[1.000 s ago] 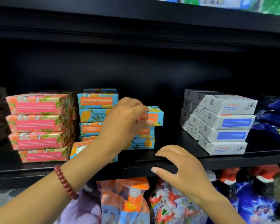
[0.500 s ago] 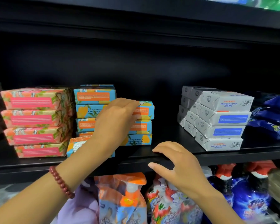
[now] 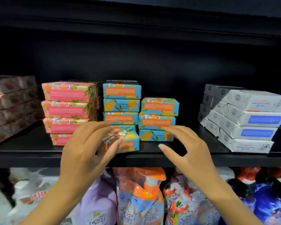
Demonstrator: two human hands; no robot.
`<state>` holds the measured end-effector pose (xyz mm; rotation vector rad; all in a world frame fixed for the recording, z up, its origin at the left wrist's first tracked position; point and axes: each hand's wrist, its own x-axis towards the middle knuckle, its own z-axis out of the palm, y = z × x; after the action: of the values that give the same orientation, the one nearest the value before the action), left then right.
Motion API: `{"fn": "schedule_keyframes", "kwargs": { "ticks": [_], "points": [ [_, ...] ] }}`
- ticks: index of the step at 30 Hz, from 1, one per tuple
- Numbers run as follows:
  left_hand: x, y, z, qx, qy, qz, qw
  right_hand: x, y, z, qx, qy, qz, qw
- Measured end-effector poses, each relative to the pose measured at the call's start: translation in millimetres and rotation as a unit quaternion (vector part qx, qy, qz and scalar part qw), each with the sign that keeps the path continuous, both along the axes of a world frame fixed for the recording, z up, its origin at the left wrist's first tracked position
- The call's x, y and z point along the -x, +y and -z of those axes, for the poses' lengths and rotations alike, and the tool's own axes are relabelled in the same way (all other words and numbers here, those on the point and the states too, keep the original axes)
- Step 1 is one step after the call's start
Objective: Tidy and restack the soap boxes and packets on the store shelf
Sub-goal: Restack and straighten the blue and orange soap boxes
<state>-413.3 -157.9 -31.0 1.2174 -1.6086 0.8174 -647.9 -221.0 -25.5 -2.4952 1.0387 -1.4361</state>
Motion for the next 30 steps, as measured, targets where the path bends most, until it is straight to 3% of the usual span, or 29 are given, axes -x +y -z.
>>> {"fn": "schedule_keyframes", "kwargs": {
  "ticks": [6,12,16,23,26,30],
  "points": [
    [-36,16,45,-0.037,0.048,-0.039,0.997,-59,-1,-14,0.004,0.113,-0.086,0.990],
    [-42,14,50,-0.030,0.035,-0.046,0.998,-82,-9,-11,0.035,0.246,-0.062,0.967],
    [-43,15,51,-0.044,0.041,-0.038,0.997,-81,-6,-18,0.053,0.230,-0.061,0.970],
    [-41,18,46,-0.064,0.033,-0.034,0.997,-85,-3,-28,-0.006,0.251,-0.058,0.966],
    [-40,21,36,-0.059,0.002,-0.020,0.998,-71,5,-24,-0.001,0.193,-0.052,0.980],
    [-28,14,-2,0.017,-0.024,0.026,0.999,-37,15,-21,-0.009,0.088,-0.019,0.996]
  ]
}}
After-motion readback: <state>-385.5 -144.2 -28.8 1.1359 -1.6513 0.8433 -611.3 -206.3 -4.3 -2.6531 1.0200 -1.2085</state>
